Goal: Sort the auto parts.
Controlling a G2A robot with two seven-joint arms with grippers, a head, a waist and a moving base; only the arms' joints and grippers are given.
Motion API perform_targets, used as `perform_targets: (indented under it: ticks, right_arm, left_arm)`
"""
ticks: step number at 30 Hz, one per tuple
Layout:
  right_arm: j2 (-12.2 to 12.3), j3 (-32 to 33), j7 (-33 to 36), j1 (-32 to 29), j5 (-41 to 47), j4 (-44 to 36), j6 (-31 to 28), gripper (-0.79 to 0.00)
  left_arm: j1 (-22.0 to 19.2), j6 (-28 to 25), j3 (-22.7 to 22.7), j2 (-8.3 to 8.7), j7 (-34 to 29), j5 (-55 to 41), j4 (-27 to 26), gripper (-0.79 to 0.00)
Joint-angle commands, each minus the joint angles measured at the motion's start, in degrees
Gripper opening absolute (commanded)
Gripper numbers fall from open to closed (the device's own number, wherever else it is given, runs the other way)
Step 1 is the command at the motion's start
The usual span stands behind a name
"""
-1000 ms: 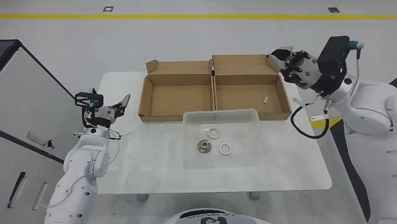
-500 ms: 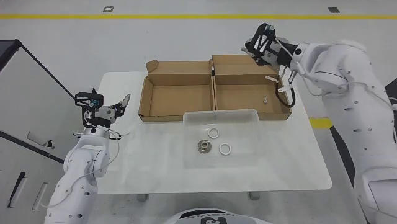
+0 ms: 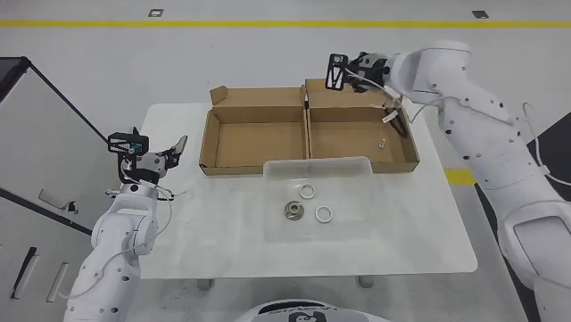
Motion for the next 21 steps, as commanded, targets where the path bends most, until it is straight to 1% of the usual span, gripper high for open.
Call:
perform_targets:
  ticks: [1,5,12,21]
  right_arm:
    - [-0.7,-2.3,-2.1,2.1,-2.9,2.5,-0.6,-0.785]
    - [-2.2,-5.9,-6.0,5.4,-6.2,7.3,-1.0,-0.785]
    - [-5.0,-12.8,-9.6,10.6,-12.3,15.7,-4.1,-0.785]
    - [-8.9,-19.8,-12.9,14.2,-16.3,26.9,-7.9,-0.785]
  left_arm:
    - [0.0,0.0,0.0,0.00,0.0,0.0,0.0,0.000]
    - [0.0,0.0,0.0,0.00,0.0,0.0,0.0,0.000]
    - [0.0,0.0,0.0,0.00,0.0,0.0,0.0,0.000]
    - [0.0,0.0,0.0,0.00,0.0,0.0,0.0,0.000]
